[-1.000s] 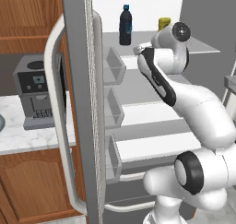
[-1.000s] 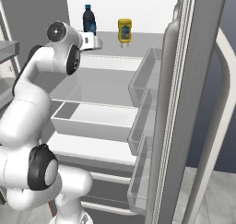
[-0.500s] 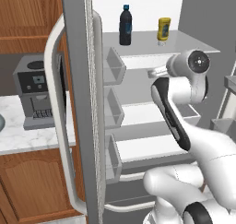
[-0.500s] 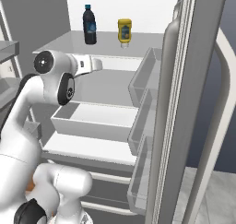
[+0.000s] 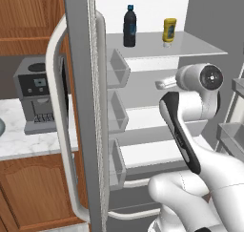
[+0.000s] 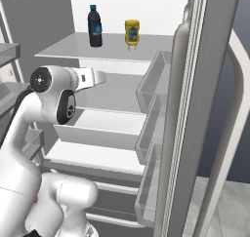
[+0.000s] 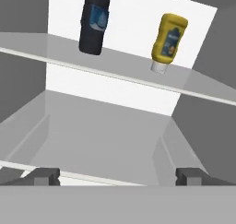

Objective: Move the water bottle and mustard from the second highest shelf to the top shelf to make space. Then, place the pitcher from the counter on the cleared second highest shelf.

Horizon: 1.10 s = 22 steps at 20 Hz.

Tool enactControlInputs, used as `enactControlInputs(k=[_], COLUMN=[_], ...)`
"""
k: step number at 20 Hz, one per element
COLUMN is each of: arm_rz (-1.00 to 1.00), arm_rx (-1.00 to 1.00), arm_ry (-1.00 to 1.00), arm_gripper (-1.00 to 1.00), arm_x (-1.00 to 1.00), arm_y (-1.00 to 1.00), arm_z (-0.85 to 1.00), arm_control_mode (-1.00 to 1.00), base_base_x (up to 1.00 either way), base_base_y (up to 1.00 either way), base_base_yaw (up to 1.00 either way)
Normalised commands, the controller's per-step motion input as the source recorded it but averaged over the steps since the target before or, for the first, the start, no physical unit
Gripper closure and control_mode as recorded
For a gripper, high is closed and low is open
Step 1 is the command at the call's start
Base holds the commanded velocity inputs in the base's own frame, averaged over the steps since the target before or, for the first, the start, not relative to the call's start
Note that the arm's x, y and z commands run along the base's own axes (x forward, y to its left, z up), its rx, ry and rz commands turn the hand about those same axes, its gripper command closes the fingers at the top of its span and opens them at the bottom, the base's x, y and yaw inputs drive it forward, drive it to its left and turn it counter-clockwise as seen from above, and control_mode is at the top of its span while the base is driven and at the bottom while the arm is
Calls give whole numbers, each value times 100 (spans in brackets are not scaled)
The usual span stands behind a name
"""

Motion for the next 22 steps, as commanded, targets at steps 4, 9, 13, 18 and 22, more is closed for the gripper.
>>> enactControlInputs(k=[4, 9, 13, 18, 22], arm_rz=[0, 2, 0, 0, 0], arm_rx=[0, 0, 0, 0, 0], arm_ry=[0, 0, 0, 0, 0], arm_gripper=[-100, -100, -100, -100, -100], arm_x=[0, 0, 0, 0, 0], arm_y=[0, -2, 0, 0, 0], arm_z=[0, 0, 0, 0, 0], arm_control_mode=[-100, -100, 100, 100, 100], base_base_x=[0, 0, -6, -52, -79], base_base_y=[0, 0, -2, -10, -17], base_base_yaw=[0, 0, 0, -1, -7])
